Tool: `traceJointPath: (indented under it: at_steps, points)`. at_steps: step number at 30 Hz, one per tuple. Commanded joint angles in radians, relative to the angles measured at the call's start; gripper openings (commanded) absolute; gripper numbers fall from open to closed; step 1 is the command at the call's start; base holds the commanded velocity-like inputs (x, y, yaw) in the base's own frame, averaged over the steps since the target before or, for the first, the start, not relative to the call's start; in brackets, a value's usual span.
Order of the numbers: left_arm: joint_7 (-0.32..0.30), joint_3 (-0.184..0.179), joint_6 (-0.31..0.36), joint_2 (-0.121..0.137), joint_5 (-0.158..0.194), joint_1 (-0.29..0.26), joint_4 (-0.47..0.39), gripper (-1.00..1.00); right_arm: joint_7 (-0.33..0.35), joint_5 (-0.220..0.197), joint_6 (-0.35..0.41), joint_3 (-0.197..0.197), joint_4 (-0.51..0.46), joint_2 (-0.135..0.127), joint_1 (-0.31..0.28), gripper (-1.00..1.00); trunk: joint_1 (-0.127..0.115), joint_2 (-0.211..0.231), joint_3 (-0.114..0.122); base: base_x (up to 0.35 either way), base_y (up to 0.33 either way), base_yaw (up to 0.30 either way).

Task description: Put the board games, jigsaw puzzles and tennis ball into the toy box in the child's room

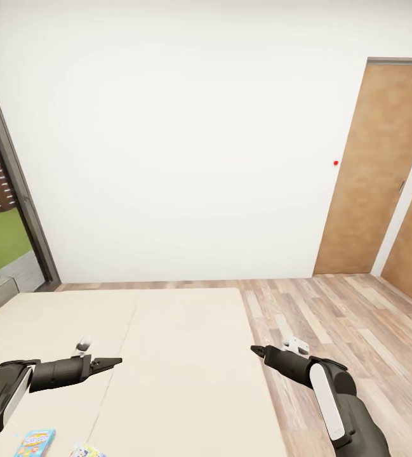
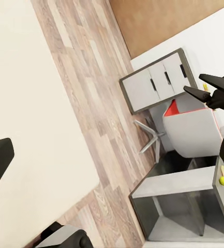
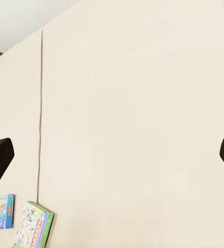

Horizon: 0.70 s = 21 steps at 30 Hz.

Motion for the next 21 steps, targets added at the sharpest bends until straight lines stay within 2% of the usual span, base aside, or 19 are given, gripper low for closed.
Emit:
traceJointPath:
  at_steps: [1, 10, 21]
  points:
    - [-0.002, 0.000, 0.010, 0.000, 0.003, 0.000, 0.000, 1.00, 0.010, 0.008, 0.005, -0.003, 0.000, 0.001, -0.001, 1.00, 0.000, -0.001, 0.000, 0.000, 0.047, 0.000]
    - [-0.002, 0.000, 0.010, 0.000, 0.003, 0.000, 0.000, 1.00, 0.010, 0.008, 0.005, -0.003, 0.000, 0.002, -0.001, 1.00, 0.000, -0.001, 0.000, 0.000, 0.150, 0.000]
    - [-0.002, 0.000, 0.010, 0.000, 0.003, 0.000, 0.000, 1.00, 0.010, 0.009, 0.005, -0.002, 0.000, 0.003, -0.001, 1.00, 0.000, -0.001, 0.000, 0.000, 0.054, 0.000]
